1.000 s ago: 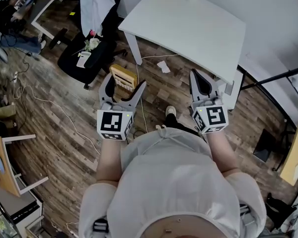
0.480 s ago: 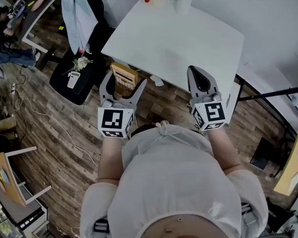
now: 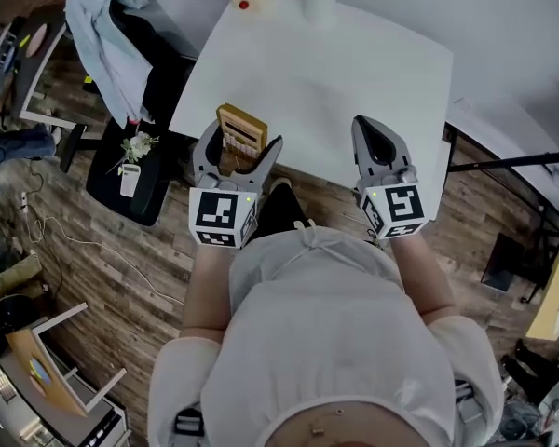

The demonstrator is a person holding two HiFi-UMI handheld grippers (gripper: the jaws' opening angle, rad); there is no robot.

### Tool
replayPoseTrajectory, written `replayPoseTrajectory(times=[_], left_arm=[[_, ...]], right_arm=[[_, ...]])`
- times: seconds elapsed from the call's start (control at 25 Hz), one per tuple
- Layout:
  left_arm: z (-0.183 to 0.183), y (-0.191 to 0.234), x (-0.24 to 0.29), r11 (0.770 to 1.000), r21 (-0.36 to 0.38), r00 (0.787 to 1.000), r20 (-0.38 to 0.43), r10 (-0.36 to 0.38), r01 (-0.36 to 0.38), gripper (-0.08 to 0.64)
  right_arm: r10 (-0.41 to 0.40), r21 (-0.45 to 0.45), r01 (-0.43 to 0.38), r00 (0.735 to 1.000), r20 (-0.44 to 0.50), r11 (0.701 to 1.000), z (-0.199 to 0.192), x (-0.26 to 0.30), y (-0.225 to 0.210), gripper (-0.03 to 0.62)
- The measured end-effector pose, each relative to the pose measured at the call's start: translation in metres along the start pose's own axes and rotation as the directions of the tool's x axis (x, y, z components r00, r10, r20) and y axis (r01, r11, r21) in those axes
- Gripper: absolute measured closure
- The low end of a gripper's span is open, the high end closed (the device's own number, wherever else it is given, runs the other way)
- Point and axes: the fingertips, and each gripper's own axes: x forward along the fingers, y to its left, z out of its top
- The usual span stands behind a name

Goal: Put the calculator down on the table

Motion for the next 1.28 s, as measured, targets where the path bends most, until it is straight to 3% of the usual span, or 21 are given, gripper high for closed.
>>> replayPoseTrajectory(times=[0.24, 0.56, 0.88, 1.12, 1.28], left_arm=[[-0.005, 0.024, 0.064, 0.989, 0.06, 0.99, -0.05, -0.134, 0.137, 0.156], [-0.037, 0.041, 0.138, 0.951, 0.073, 0.946, -0.151, -0.286, 0.299, 0.156], [-0.102, 0.038, 0.196, 0.894, 0.066, 0.863, -0.303, -0.404, 0.442, 0.156], [-0.146, 0.022, 0.227, 0.844, 0.039, 0.776, -0.419, -0.471, 0.534, 0.156], [-0.172, 0.017, 0.24, 0.819, 0.056, 0.718, -0.517, -0.465, 0.571, 0.156]], right_arm=[[-0.115, 0.034, 0.116, 0.993, -0.039, 0.993, -0.005, 0.047, -0.025, 0.588], [-0.248, 0.057, 0.255, 0.964, -0.098, 0.965, -0.027, 0.088, -0.049, 0.588], [-0.319, 0.075, 0.334, 0.934, -0.157, 0.94, -0.059, 0.113, -0.057, 0.588], [-0.355, 0.077, 0.378, 0.91, -0.214, 0.923, -0.084, 0.124, -0.07, 0.588], [-0.376, 0.084, 0.404, 0.897, -0.231, 0.911, -0.096, 0.129, -0.08, 0.588]])
